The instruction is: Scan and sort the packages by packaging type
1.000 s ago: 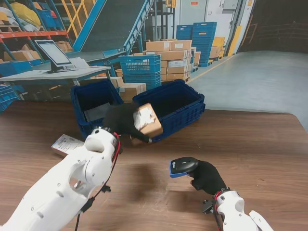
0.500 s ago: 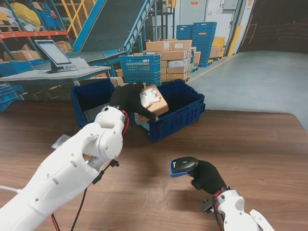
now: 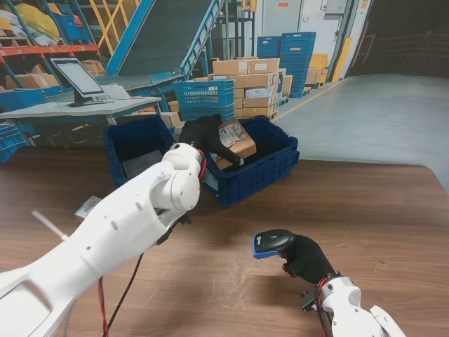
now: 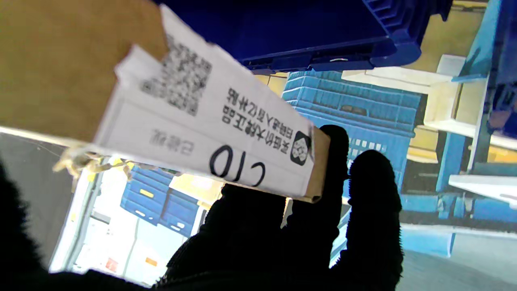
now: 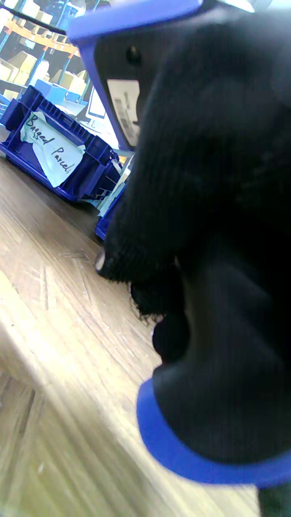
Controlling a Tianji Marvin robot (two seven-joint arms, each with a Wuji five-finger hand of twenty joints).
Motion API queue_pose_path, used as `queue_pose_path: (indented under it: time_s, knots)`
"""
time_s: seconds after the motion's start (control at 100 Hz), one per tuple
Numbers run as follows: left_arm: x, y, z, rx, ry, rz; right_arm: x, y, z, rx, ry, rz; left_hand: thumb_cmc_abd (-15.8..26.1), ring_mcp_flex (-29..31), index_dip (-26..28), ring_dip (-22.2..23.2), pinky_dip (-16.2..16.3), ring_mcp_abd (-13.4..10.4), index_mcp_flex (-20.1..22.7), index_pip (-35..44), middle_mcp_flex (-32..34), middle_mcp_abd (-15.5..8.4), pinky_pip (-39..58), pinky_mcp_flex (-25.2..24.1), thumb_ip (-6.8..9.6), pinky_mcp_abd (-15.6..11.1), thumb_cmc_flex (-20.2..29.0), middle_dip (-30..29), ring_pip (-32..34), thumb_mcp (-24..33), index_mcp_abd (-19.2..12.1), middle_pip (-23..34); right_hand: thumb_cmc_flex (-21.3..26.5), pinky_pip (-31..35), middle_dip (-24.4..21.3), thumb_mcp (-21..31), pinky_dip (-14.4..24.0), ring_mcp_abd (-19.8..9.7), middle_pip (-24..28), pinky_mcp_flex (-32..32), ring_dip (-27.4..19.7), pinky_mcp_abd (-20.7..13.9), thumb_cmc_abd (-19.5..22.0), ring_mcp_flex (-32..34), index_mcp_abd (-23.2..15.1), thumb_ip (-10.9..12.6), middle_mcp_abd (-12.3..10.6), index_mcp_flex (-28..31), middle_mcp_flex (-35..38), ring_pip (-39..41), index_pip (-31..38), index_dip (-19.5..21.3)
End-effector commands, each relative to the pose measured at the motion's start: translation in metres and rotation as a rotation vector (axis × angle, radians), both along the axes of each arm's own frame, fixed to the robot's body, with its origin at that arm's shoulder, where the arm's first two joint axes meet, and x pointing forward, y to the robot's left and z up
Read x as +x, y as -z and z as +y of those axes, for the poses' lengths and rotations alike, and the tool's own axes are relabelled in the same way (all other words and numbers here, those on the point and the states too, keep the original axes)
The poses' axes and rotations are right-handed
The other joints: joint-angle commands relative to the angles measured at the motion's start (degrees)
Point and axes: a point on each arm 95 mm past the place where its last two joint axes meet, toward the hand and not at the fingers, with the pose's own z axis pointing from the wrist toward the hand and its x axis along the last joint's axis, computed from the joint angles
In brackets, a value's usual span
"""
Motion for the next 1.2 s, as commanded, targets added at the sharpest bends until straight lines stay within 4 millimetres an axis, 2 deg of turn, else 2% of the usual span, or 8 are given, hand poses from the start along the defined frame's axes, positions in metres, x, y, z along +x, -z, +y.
queue_pose_path:
  time_s: [0.0, 0.41, 0.49, 0.89, 0.97, 1.13, 1.16, 1.19]
  knots:
    - [0.003, -0.006, -0.017, -0.011, 0.029, 0.006, -0.002, 0.001, 0.003, 0.008, -0.012, 0.009, 11.0, 6.6, 3.1, 6.0, 0.7, -6.4, 5.5, 22.2, 6.1, -11.5, 1.2, -0.3, -0.63, 1.9, 36.2, 4.5, 8.7, 41.7, -16.3, 9.4, 5.2, 3.0, 0.7, 8.2, 1.4, 1.6, -0.1, 0.6, 0.6, -1.9, 2.8, 1.4, -2.1, 0.2, 0.7, 3.3, 0.5, 0.9, 4.0, 2.2]
    - [0.038, 0.010, -0.043, 0.016, -0.024, 0.055, -0.001, 0.001, -0.002, 0.008, -0.017, 0.010, 11.1, 6.4, 2.5, 5.8, 0.7, -5.7, 5.7, 22.2, 6.2, -11.3, 1.0, -0.7, -1.04, 2.3, 36.4, 4.1, 8.5, 41.7, -16.2, 9.3, 5.2, 3.0, 0.7, 8.2, 1.4, 1.5, -0.1, 0.6, 0.6, -2.0, 2.9, 1.4, -2.1, 0.2, 0.6, 3.3, 0.5, 0.9, 4.0, 2.2]
    - [0.042, 0.011, -0.045, 0.052, -0.054, 0.069, -0.001, 0.001, -0.003, 0.008, -0.014, 0.010, 11.5, 6.3, 2.3, 5.3, 0.6, -5.4, 5.6, 22.0, 5.9, -11.1, 0.7, -0.8, -1.79, 2.6, 36.8, 4.1, 7.7, 41.2, -16.0, 9.2, 5.2, 3.0, 0.7, 8.2, 1.4, 1.6, -0.1, 0.6, 0.6, -1.9, 2.9, 1.4, -2.1, 0.2, 0.7, 3.3, 0.5, 0.9, 4.0, 2.2]
    - [0.062, 0.023, -0.041, 0.054, -0.152, 0.097, -0.005, 0.000, -0.003, 0.007, -0.020, 0.010, 13.3, 4.6, 1.5, 2.9, -0.6, -4.7, 5.3, 21.0, 5.4, -10.5, -1.3, -1.9, -2.28, 2.9, 36.6, 3.4, 5.6, 39.4, -15.7, 8.1, 5.2, 3.0, 0.7, 8.2, 1.4, 1.5, -0.1, 0.6, 0.5, -1.9, 3.0, 1.4, -2.1, 0.2, 0.6, 3.3, 0.5, 0.9, 4.0, 2.2]
    - [0.062, 0.025, -0.041, 0.058, -0.165, 0.098, -0.005, 0.001, -0.004, 0.010, -0.020, 0.016, 15.2, 1.5, -0.9, -2.8, -1.8, -4.6, 4.5, 20.0, 4.8, -10.1, -2.4, -2.7, -2.05, 2.7, 35.4, 2.6, 7.5, 36.0, -15.6, 5.7, 5.2, 3.0, 0.7, 8.2, 1.4, 1.6, -0.2, 0.6, 0.6, -1.9, 3.0, 1.4, -2.1, 0.2, 0.6, 3.3, 0.5, 0.9, 4.0, 2.2]
    - [0.063, 0.027, -0.041, 0.081, -0.163, 0.108, -0.005, 0.002, -0.005, 0.012, -0.020, 0.023, 15.2, -1.2, -2.1, -6.8, -1.9, -4.8, 3.3, 17.4, 3.3, -9.8, -2.5, -3.5, -2.44, 2.2, 33.6, 0.6, 6.6, 35.5, -15.2, 2.4, 5.2, 3.0, 0.7, 8.2, 1.4, 1.6, -0.1, 0.6, 0.6, -1.9, 3.0, 1.4, -2.1, 0.2, 0.7, 3.3, 0.5, 1.0, 4.0, 2.2]
    - [0.063, 0.027, -0.041, 0.087, -0.162, 0.108, -0.005, 0.002, -0.005, 0.012, -0.021, 0.024, 15.9, -2.6, -2.6, -11.5, -2.0, -5.0, 3.1, 15.8, 2.3, -9.4, -2.4, -3.8, -2.21, 2.1, 32.1, -0.7, 7.5, 35.1, -14.9, 1.8, 5.2, 3.0, 0.7, 8.2, 1.4, 1.6, -0.1, 0.6, 0.6, -1.9, 3.0, 1.4, -2.1, 0.2, 0.7, 3.3, 0.6, 0.9, 4.0, 2.2]
    - [0.063, 0.027, -0.041, 0.090, -0.160, 0.111, -0.005, 0.002, -0.005, 0.011, -0.021, 0.024, 17.1, -4.1, -3.2, -18.8, -2.1, -5.0, 2.8, 14.0, -0.2, -8.8, -2.6, -4.1, -1.70, 2.1, 29.7, -3.9, 8.3, 35.0, -14.3, 4.0, 5.2, 3.0, 0.7, 8.2, 1.4, 1.5, -0.1, 0.6, 0.6, -1.9, 3.0, 1.4, -2.1, 0.2, 0.6, 3.3, 0.5, 0.9, 4.0, 2.2]
